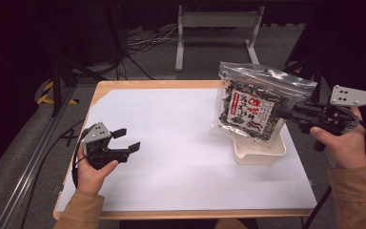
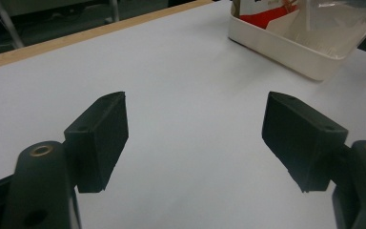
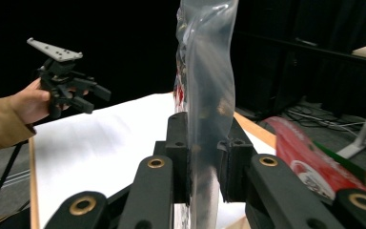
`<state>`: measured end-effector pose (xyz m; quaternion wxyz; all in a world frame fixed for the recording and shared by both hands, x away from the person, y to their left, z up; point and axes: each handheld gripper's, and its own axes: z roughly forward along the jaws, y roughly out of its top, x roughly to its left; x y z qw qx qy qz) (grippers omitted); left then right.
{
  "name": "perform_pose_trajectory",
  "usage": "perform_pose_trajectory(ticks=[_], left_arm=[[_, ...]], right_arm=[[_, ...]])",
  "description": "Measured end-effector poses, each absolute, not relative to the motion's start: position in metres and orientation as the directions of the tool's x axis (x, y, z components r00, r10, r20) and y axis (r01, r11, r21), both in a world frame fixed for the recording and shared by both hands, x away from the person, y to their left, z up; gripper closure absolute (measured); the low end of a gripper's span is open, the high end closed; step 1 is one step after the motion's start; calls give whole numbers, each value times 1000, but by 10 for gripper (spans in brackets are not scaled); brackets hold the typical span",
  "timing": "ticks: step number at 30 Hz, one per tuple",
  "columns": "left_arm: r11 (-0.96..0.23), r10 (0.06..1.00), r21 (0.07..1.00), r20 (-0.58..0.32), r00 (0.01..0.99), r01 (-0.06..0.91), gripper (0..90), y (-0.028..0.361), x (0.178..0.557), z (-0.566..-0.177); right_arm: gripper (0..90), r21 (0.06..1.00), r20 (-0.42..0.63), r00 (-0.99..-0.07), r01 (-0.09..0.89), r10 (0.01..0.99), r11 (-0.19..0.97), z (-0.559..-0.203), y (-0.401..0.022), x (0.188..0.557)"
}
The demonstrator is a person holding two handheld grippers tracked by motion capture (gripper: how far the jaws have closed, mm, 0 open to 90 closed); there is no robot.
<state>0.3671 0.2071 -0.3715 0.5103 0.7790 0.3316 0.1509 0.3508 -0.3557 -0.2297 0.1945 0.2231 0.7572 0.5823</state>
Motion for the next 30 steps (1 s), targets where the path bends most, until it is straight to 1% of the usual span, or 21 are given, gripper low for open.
perform_pose_trajectory(ticks=[4,11,19,30], left_arm=[[-257,674,894,-106,731,367,240,208,368,-374],[-256,677,892,-110,727,373,238,209,369,-375],[-261,677,890,-107,729,373,238,211,369,-376],[-257,677,889,-115,727,379,238,211,369,-377]], right_arm=[[772,971,-43,-792,110,609,212,-229,-365,349],[772,973,-35,-756,124,653,196,-229,-373,348],[772,970,-34,-695,149,718,190,-233,-380,348],[772,965,-37,-666,169,745,198,-246,-382,352]])
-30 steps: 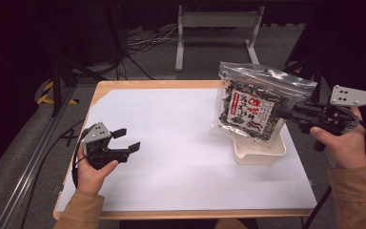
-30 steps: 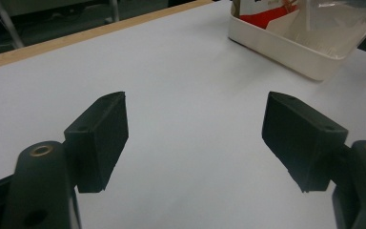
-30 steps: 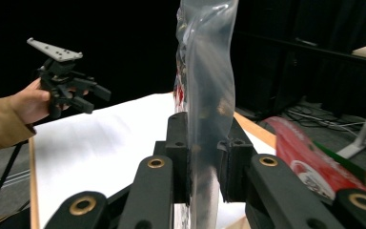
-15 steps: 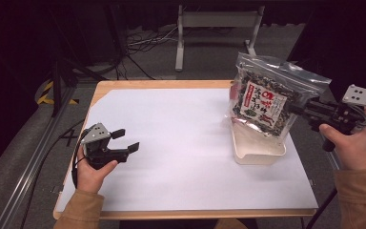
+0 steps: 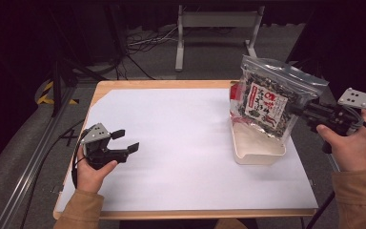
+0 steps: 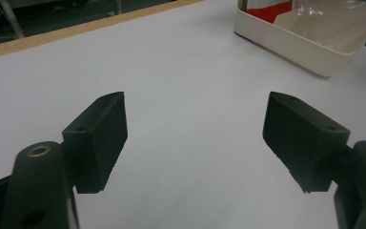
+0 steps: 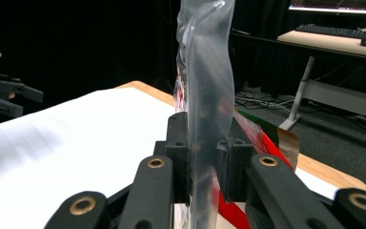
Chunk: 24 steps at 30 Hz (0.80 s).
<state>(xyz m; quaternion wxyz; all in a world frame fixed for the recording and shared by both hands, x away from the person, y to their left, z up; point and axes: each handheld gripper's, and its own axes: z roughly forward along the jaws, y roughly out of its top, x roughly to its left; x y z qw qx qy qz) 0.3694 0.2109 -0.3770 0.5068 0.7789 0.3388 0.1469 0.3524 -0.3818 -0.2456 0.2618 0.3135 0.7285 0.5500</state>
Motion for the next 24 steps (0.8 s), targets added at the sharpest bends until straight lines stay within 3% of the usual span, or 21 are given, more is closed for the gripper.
perform_pose_trajectory(ticks=[24], left_arm=[[-261,681,889,-107,724,377,237,213,369,-378]], right_arm=[[771,917,-75,-641,255,763,305,-283,-369,365]])
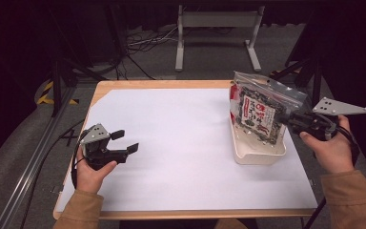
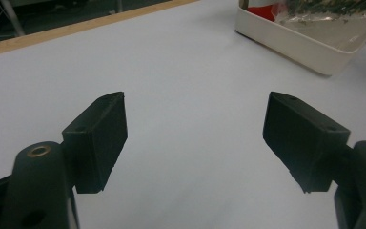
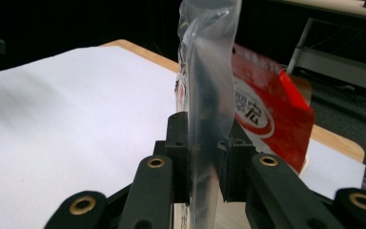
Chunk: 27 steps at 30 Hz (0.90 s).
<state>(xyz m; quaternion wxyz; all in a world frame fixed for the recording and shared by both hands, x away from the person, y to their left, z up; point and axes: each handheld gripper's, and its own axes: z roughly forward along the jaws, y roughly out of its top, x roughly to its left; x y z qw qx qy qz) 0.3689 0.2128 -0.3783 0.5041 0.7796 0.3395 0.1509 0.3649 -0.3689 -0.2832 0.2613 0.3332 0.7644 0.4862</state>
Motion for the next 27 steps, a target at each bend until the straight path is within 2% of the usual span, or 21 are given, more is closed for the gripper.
perform_pose_trajectory(ticks=[20,27], left_arm=[[-267,683,886,-105,723,380,235,215,366,-378],[-268,678,886,-105,728,377,235,213,365,-377]], right_arm=[[771,919,-10,-620,303,785,251,-321,-375,365],[771,931,-13,-615,281,789,234,-329,-376,363]])
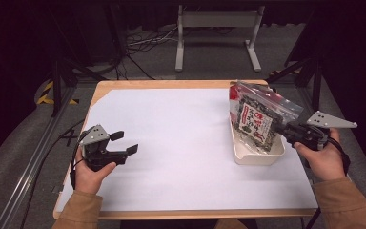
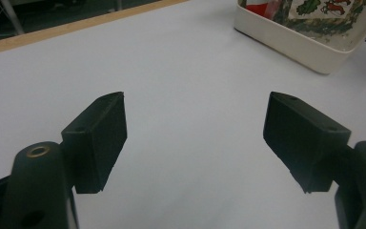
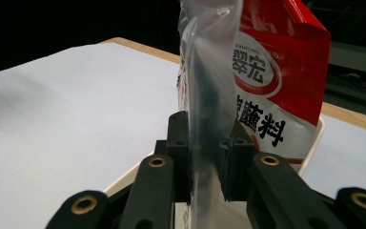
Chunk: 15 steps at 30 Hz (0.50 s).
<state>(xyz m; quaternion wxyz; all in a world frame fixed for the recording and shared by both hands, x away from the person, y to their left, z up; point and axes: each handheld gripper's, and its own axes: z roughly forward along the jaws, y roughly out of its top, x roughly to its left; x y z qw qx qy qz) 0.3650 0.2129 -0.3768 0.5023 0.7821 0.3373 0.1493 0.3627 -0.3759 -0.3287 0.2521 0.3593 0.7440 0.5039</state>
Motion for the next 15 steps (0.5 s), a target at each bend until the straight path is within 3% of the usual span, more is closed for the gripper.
perform_pose_trajectory(ticks=[10,15], left_arm=[[-265,683,884,-110,722,385,233,218,363,-377],[-261,682,884,-116,722,388,231,221,359,-376]], right_arm=[[749,950,20,-589,264,808,168,-333,-384,366],[564,956,-14,-574,233,819,180,-332,-382,364]])
